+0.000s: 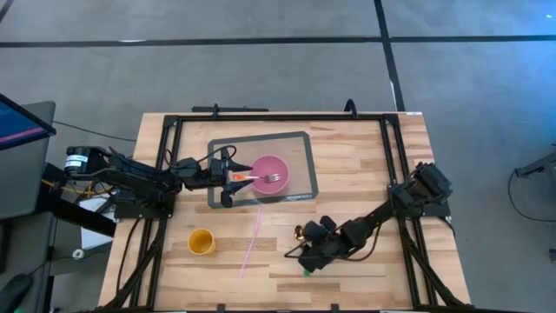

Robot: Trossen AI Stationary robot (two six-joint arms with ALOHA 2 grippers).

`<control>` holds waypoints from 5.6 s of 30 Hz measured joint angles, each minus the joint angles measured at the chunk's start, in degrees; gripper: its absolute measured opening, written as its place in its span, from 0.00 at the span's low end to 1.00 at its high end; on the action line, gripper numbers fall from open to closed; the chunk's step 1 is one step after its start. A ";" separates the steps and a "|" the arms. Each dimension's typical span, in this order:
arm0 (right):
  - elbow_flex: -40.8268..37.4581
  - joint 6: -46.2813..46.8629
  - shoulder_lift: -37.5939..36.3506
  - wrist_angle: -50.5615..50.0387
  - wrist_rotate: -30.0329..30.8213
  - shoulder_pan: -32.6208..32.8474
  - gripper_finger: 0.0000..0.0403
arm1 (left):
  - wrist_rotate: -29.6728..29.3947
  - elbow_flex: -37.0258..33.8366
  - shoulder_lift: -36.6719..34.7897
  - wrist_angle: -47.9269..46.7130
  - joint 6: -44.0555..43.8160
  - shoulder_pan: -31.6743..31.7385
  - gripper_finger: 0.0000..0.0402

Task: Pick & Place Utensil
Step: Put the green spoon into the pink bowl on the transparent mat, then put the yellow cup to the top left of the pink bowl on the transparent mat

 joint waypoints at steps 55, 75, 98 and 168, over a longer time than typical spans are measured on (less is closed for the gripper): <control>27.70 -41.95 -1.79 -34.42 -7.79 -22.38 0.01 | -0.07 -0.04 0.02 -2.77 0.13 0.01 0.49; 40.17 -50.77 10.47 -34.89 -16.70 -35.83 0.01 | -9.28 -0.03 1.44 -6.24 -0.75 1.17 0.42; 52.64 -48.12 18.89 -42.37 -22.87 -39.77 0.03 | -21.42 0.28 14.77 -5.20 -7.43 -9.51 0.01; 77.03 -61.96 16.07 -57.76 -13.34 -36.28 0.19 | -18.96 1.75 5.34 -3.63 -4.29 -15.79 0.02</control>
